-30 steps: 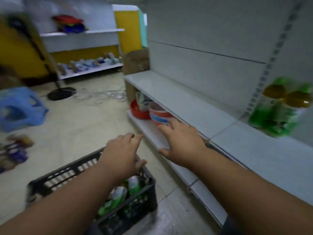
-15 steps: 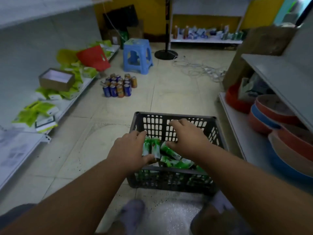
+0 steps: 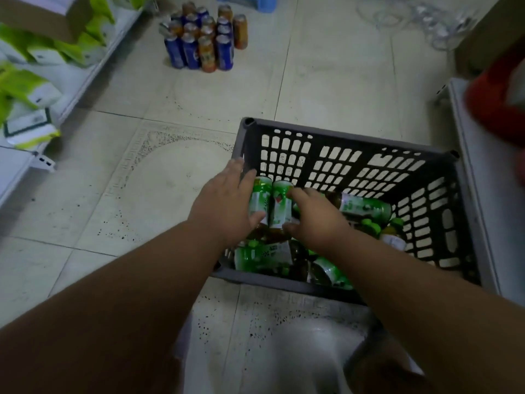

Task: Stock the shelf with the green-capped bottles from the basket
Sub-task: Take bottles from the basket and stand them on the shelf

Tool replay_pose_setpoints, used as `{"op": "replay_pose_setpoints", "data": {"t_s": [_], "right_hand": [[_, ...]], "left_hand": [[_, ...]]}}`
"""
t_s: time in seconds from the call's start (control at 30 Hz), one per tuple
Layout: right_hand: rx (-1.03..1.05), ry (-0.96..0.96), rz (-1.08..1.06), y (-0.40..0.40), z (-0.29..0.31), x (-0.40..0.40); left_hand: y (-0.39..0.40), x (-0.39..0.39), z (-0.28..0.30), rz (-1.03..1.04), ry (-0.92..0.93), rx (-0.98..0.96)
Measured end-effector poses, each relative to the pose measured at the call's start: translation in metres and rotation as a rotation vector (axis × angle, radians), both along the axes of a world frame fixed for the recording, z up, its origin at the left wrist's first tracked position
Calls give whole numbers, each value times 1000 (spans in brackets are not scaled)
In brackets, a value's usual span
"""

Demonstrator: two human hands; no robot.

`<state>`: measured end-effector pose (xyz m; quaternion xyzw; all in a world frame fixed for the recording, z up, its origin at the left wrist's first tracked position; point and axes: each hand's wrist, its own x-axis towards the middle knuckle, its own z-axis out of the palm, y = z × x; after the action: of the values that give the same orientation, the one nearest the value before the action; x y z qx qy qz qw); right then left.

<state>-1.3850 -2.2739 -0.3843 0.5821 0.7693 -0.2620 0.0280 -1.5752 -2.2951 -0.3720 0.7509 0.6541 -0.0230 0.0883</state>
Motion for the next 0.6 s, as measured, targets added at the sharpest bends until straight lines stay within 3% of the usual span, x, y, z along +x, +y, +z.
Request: {"op": "replay_pose_setpoints", "data": {"t_s": [0.2,0.6], "right_hand": [[-23,-166,243,32,-57,-3],[53,-597,939,96,-135,-20]], "left_hand": [[20,-3,-40,4,130,5],[22,-10,-56,-21,55,114]]}}
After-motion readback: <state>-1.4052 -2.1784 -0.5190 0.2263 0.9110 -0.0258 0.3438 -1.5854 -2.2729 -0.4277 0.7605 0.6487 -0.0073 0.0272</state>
